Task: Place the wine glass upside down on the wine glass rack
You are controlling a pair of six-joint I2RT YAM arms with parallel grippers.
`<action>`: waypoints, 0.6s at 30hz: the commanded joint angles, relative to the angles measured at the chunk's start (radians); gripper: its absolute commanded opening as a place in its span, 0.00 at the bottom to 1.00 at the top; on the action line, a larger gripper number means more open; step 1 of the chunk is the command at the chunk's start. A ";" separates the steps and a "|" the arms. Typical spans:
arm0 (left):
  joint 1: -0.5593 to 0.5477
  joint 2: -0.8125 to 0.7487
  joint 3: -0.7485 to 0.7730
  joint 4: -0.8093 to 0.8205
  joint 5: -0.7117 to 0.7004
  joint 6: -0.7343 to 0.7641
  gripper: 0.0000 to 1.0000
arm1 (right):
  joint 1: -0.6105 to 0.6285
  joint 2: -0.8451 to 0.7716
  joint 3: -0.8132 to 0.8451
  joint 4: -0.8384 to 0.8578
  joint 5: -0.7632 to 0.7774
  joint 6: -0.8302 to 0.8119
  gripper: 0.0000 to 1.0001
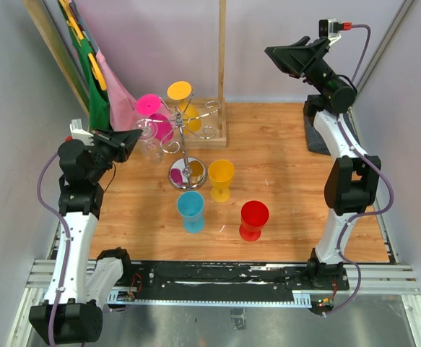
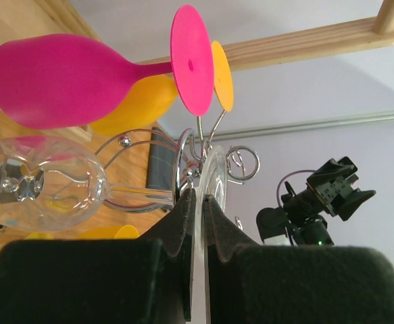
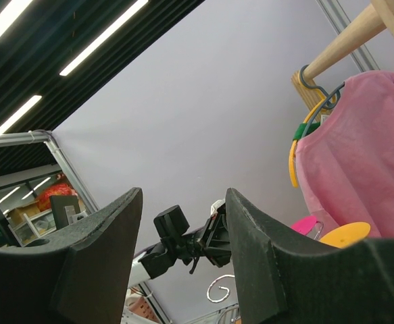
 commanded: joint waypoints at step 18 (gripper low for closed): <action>-0.032 -0.037 0.038 -0.005 0.045 0.036 0.48 | 0.007 -0.038 -0.049 0.050 -0.031 -0.021 0.54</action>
